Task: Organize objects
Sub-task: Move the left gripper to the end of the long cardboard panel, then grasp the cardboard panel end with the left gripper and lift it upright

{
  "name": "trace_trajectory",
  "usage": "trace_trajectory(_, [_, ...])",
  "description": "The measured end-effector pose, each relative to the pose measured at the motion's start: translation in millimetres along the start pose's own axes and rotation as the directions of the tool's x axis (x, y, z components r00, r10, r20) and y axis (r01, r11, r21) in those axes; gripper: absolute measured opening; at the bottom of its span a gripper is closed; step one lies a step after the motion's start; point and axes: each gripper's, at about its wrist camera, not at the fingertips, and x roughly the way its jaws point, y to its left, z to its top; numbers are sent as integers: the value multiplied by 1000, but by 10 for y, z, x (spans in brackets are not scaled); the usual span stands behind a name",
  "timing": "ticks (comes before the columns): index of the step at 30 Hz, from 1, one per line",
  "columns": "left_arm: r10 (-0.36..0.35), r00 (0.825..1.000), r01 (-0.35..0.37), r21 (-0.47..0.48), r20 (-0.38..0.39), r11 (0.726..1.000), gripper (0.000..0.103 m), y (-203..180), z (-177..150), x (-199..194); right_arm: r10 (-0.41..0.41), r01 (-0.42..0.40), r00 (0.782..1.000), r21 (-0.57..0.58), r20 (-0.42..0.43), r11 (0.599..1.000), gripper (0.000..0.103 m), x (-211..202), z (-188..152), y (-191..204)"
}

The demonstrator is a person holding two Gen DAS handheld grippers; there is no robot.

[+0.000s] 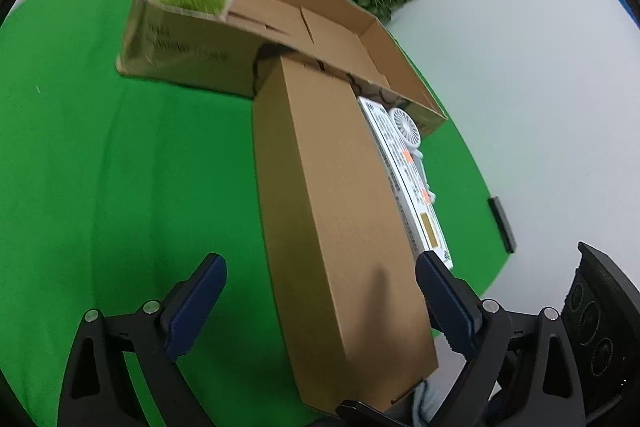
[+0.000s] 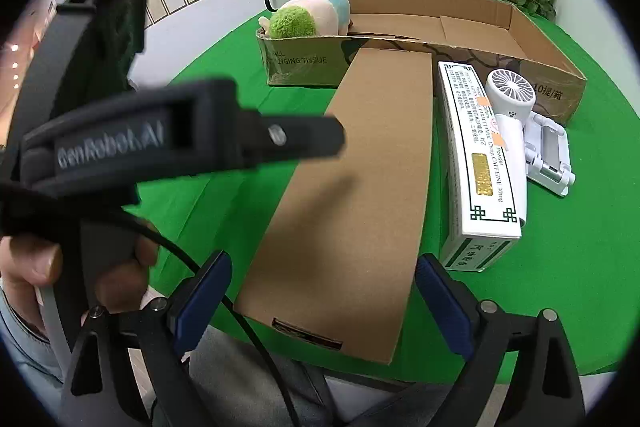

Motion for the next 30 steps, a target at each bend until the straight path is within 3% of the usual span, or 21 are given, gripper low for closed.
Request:
trace_trajectory(2, [-14, 999, 13, -21, -37, 1000, 90, 39, -7, 87, -5, 5, 1000, 5, -4, 1000, 93, 28, 11, -21])
trace_trajectory(7, [-76, 991, 68, -77, -110, 995, 89, 141, -59, 261, -25, 25, 999, -7, -28, 1000, 92, 78, -13, -2])
trace_trajectory(18, [-156, 979, 140, -120, -133, 983, 91, 110, -140, 351, 11, -10, 1000, 31, -22, 999, 90, 12, -93, -15])
trace_trajectory(25, [-142, 979, 124, -125, -146, 984, 92, 36, -55, 368, 82, -81, 997, 85, -8, 993, 89, -53, -115, -78])
trace_trajectory(30, [-172, 972, 147, -155, -162, 977, 92, 24, 4, 368, 96, -98, 995, 68, 23, 993, 89, -131, -132, -45])
